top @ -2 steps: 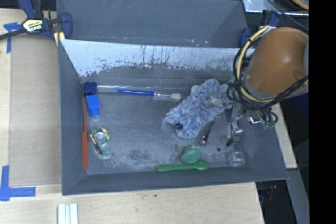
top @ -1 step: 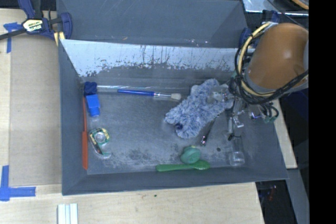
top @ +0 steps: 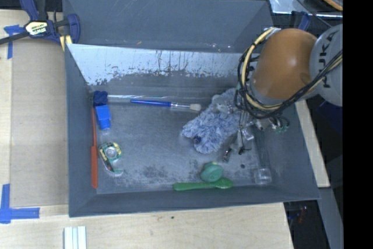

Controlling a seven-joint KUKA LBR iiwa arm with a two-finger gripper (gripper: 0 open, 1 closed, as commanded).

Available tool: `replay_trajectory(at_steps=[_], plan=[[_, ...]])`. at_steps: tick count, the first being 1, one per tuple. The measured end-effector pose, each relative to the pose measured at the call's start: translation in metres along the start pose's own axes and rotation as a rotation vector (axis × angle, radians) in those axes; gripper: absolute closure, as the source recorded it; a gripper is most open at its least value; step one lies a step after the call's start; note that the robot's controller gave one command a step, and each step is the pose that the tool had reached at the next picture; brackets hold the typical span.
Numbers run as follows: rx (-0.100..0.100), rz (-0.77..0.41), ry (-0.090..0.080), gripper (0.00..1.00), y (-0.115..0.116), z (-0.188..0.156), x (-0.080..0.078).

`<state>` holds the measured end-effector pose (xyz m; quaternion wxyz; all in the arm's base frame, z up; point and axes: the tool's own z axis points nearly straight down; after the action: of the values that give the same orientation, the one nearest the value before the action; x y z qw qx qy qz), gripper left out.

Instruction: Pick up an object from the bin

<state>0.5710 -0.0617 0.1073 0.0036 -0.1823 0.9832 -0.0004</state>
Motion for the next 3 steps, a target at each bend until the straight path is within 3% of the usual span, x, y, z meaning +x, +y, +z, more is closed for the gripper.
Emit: replay_trajectory(at_steps=[1,3], plan=[[0.005,-0.069,-0.014,1.0,-0.015,0.011,-0.0094],[0.008,-0.067,-0.023,1.0,-0.0128,0.0012,-0.0118]])
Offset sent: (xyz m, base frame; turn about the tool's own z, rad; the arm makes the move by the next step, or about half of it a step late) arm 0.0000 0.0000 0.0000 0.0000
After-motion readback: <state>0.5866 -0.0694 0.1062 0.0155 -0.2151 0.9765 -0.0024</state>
